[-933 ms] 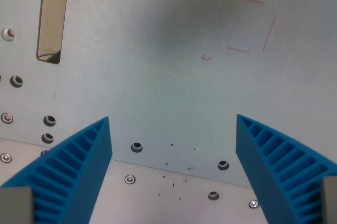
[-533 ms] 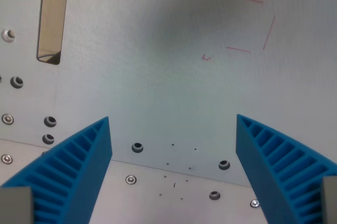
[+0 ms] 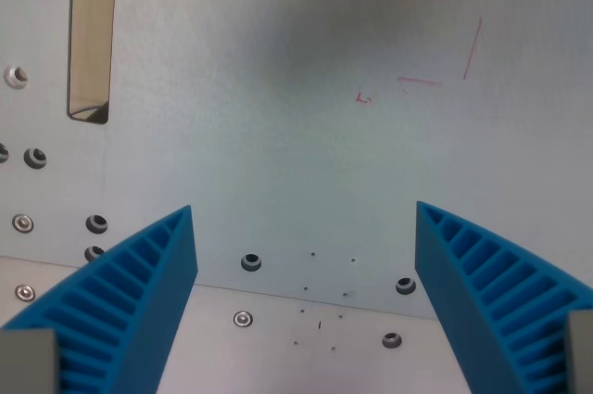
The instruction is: Rotate around base negative z
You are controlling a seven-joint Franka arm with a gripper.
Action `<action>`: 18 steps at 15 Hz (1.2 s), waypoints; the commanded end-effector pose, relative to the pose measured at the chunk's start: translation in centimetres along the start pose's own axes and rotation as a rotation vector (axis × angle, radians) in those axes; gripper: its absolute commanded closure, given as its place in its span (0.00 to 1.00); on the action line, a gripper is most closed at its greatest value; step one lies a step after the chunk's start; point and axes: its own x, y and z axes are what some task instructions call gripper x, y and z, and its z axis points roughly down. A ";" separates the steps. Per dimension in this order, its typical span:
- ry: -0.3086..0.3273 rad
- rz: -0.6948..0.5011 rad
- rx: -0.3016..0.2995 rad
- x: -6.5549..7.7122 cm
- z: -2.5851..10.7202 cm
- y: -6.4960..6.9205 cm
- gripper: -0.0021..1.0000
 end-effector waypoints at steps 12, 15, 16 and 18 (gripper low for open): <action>0.003 0.276 0.004 0.0 -0.2 0.0 0.00; 0.003 0.316 0.004 0.0 -0.2 0.0 0.00; 0.003 0.329 0.004 0.0 -0.2 0.0 0.00; 0.003 0.356 0.005 0.0 -0.2 0.0 0.00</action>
